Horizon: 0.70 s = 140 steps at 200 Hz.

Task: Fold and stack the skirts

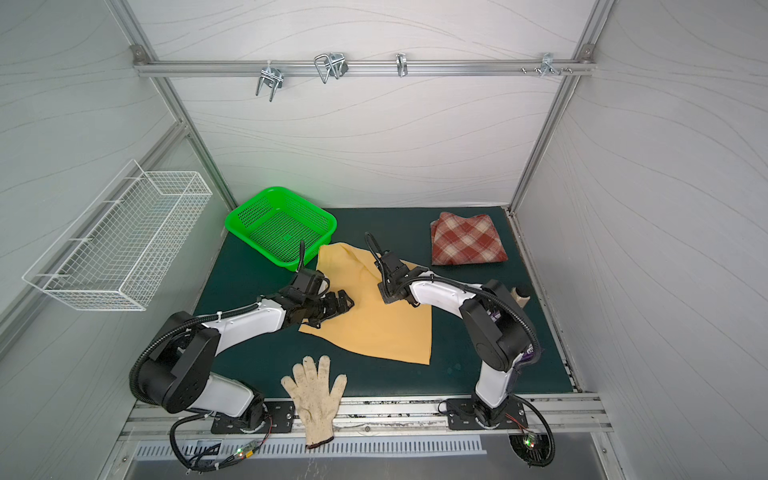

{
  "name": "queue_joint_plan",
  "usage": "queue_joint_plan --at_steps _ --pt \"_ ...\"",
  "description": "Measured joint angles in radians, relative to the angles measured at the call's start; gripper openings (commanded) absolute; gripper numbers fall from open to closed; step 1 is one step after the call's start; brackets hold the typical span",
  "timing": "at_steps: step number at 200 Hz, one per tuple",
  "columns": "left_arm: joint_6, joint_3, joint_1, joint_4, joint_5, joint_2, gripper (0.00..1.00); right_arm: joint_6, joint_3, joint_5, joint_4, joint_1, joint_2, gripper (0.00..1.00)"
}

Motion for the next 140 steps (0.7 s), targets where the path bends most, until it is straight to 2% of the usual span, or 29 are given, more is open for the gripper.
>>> queue_joint_plan --at_steps 32,62,76,95,140 --pt "0.0 0.0 0.0 0.003 0.0 0.001 0.98 -0.056 0.018 0.031 -0.014 0.003 0.051 0.66" --pt "0.0 0.0 0.0 0.002 0.0 0.001 0.98 -0.086 0.023 0.035 -0.032 -0.003 0.09 0.54" --pt "0.0 0.0 0.0 0.002 0.0 0.001 0.98 -0.088 0.025 0.031 -0.037 -0.01 0.097 0.52" --pt "0.001 0.0 0.0 0.002 0.0 0.001 0.98 -0.09 0.038 0.029 -0.043 -0.015 0.108 0.37" --pt "0.004 0.0 0.0 0.001 -0.002 0.001 0.98 -0.102 0.079 0.031 -0.051 -0.031 0.143 0.33"
